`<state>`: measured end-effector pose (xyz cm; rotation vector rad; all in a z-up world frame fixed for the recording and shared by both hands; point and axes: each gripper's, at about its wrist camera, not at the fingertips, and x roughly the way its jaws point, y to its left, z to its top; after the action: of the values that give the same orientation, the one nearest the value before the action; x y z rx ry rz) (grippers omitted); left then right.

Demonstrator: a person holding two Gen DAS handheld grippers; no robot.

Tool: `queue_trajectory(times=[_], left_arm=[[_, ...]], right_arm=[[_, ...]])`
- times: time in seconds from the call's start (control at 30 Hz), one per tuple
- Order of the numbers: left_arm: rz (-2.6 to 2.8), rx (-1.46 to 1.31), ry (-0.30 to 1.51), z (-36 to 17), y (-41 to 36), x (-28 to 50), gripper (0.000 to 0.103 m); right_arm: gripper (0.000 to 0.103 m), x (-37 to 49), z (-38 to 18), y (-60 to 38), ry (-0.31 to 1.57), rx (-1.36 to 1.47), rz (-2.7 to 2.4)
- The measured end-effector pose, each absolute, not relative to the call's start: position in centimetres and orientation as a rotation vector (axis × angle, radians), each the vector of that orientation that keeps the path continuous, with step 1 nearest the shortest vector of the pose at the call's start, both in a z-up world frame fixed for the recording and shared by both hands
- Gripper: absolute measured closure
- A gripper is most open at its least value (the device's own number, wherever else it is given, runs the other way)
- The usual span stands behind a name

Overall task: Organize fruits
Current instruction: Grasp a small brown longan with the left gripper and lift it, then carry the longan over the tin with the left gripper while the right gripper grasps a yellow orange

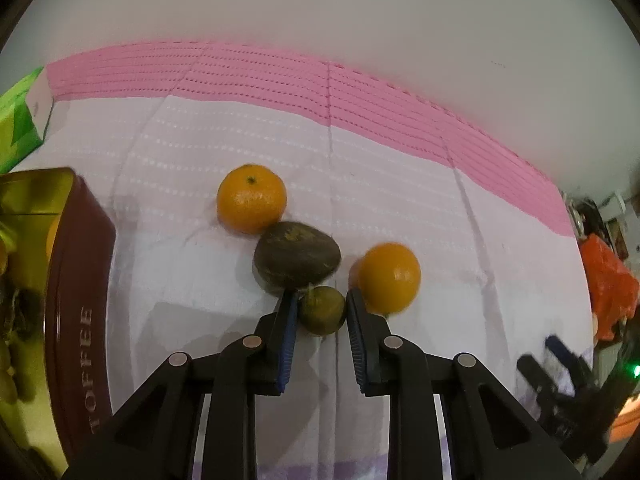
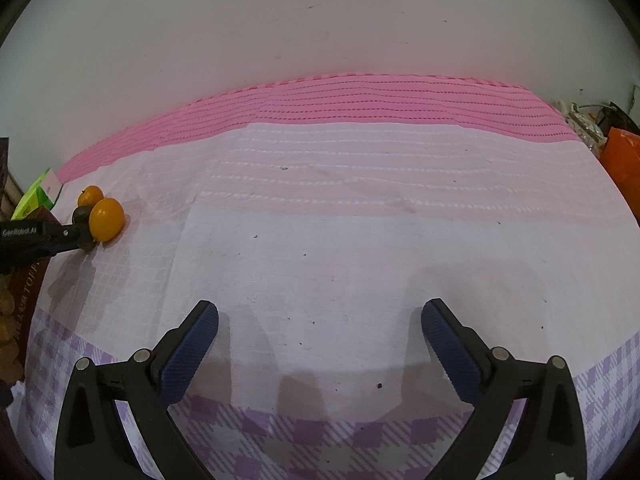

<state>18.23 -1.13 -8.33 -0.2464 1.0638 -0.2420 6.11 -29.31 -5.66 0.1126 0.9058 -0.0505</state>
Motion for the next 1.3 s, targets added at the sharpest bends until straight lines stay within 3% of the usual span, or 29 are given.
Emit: queue_trajectory(times=[0.2,0.3,0.53,0.9,0.97,1.0,1.3], left_arm=[[-0.241,-0.215,1.065,-6.8,-0.5,13.7,0.078],[-0.256,-0.235,1.078,-5.9,0.3,11.4,0.078],[-0.255,-0.277,1.097,-4.4,2.2,9.0,0.078],[-0.21,-0.294,1.028,-1.6,4.8,8.0,0.078],[-0.207,-0.299,1.025,-1.3,5.1,7.9,0.078],[-0.206,-0.302,1.024,-1.3,5.3,7.8,0.078],[-0.133,-0.327,0.984,0.2,8.4,5.9,0.078]], right_arm=[[0.003,6.0,-5.5,-29.3,0.897,0.121,-0.053],[0.02,5.5,-4.5,-29.2,0.834,0.211,0.055],[0.021,8.0,-1.6,-19.7,0.765,0.042,0.418],[0.023,15.6,-4.5,-13.8,0.859,-0.011,0.444],[0.043,16.5,-5.4,-13.2,0.902,-0.041,0.427],[0.066,16.6,-5.8,-12.9,0.924,-0.048,0.429],[0.068,12.2,-5.3,-14.8,0.886,-0.035,0.356]])
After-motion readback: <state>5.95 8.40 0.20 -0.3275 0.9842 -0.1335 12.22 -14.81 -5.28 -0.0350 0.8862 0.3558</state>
